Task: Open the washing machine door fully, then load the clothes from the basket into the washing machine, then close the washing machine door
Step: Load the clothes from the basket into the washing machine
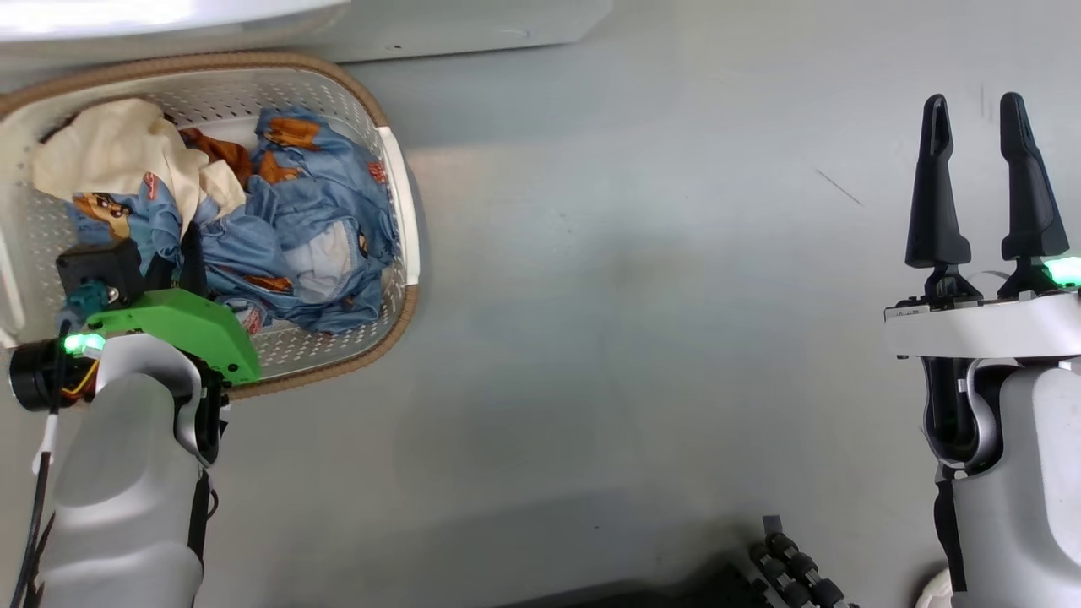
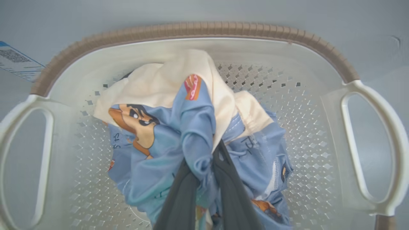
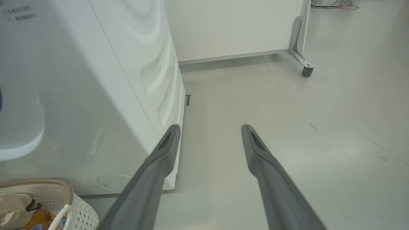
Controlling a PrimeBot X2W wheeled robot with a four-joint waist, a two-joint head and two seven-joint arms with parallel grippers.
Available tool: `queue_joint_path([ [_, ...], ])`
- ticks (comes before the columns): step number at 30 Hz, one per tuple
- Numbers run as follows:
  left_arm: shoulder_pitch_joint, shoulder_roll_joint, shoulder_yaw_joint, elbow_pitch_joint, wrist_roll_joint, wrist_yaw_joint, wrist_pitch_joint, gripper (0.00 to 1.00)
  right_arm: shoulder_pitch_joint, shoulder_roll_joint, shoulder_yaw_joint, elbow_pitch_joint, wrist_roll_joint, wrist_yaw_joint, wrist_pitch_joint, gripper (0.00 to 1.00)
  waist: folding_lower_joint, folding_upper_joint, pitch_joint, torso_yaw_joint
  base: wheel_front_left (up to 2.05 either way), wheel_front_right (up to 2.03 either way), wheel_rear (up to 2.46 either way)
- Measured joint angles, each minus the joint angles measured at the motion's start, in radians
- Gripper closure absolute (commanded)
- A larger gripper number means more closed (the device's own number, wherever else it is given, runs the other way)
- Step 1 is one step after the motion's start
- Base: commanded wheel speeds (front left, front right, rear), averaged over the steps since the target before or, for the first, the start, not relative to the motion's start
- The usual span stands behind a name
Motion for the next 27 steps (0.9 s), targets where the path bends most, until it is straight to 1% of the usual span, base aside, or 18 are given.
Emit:
queue_joint_path([
  [6,0.036,-0.022,0.008,0.016,-0.027,-0.001,-0.045,1.0,0.043,0.001,-0.005,0.018,0.0,0.0,0.0,0.0,0.0,0.0,-0.088,0.041,0.0,0.0,0.0],
  [13,0.09,-0.042,0.01,-0.002,-0.047,-0.004,-0.063,1.0,0.086,0.0,-0.006,0.027,-0.003,0.0,0.0,0.0,-0.0001,0.0,-0.21,0.081,0.0,0.0,0.0],
  [19,0.146,-0.058,-0.009,-0.031,-0.05,-0.009,-0.063,1.0,0.15,-0.01,-0.005,0.044,-0.007,0.0,0.0,0.0,-0.0001,0.0,-0.3,0.103,0.0,0.0,0.0],
  [27,0.236,-0.064,-0.024,-0.197,-0.05,-0.01,-0.063,1.0,0.23,-0.023,-0.014,0.052,-0.011,0.0,0.0,0.0,-0.0001,0.0,-0.419,0.135,0.0,0.0,0.0],
])
